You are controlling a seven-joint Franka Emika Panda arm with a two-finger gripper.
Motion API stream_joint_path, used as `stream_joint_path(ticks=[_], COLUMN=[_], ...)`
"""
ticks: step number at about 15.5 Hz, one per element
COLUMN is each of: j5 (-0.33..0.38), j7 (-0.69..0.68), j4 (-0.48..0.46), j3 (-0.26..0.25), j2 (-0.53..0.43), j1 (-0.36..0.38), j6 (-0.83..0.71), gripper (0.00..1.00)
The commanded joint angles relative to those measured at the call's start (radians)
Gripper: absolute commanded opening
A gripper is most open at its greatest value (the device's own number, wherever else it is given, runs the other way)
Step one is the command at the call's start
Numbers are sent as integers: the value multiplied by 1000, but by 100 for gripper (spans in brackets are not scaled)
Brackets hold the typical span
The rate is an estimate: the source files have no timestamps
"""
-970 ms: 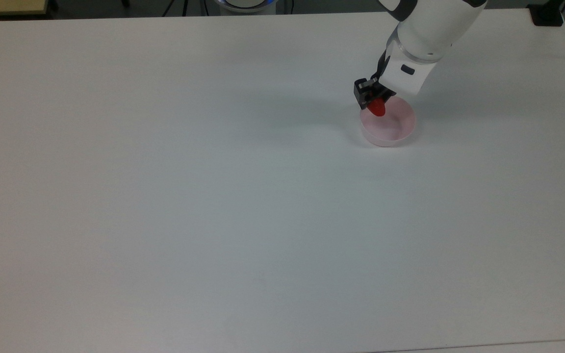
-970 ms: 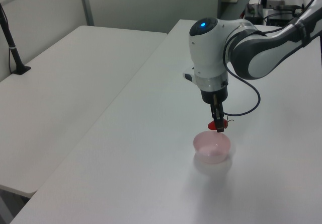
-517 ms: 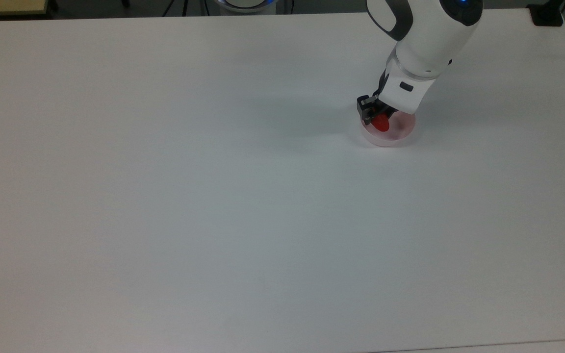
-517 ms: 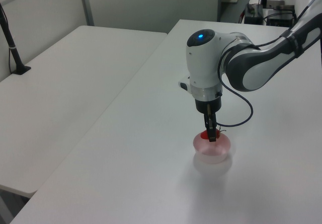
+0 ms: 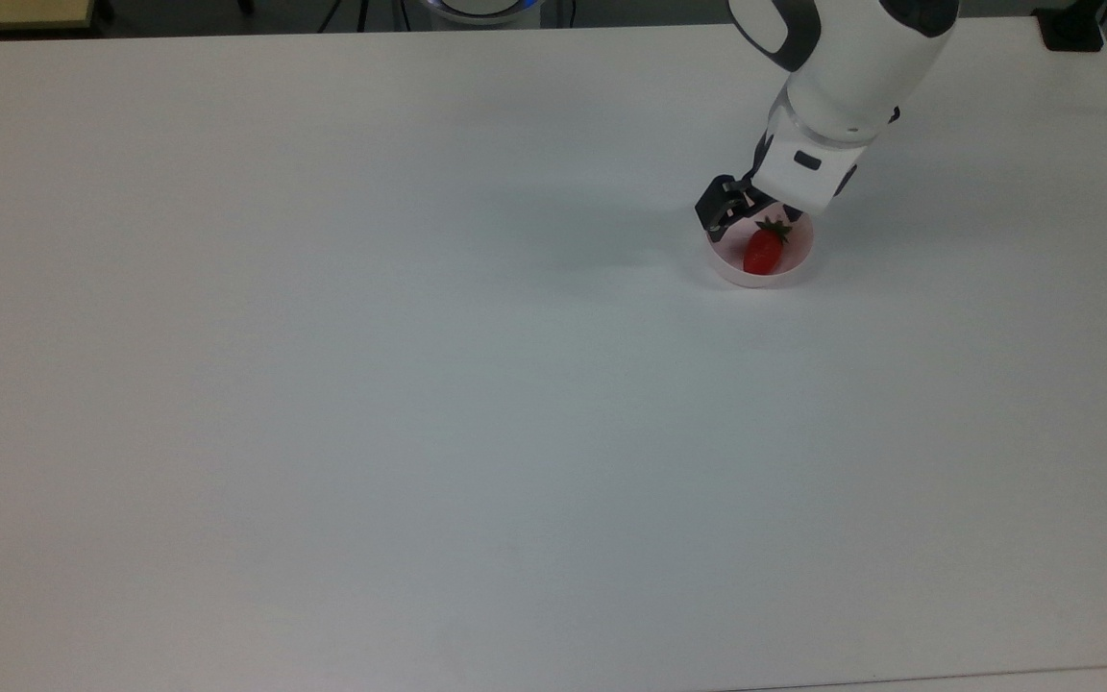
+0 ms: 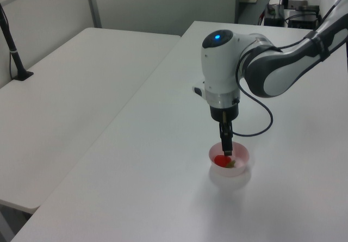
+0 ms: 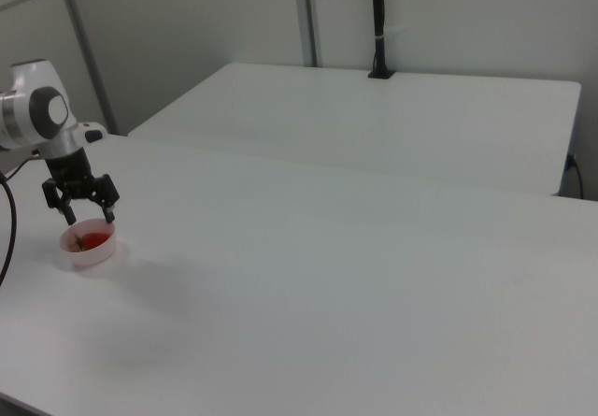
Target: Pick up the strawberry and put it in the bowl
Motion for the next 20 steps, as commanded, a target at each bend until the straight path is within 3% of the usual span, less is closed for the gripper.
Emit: stream_joint_path(ticks=[1,8,11,15,20], j5=[1,-20,-2,73,78], j7=[7,-45,-102,-91,-102], j4=[-6,-6,-8,-11,-5], j3=[-19,-16,-16,-25,-31], j2=[-94,-249,-320,-379,-381], j1=[-34,-358,-462,-525,-539], j6=[-36,-183,-255,-301,-306], gripper=[100,100,100,100,100])
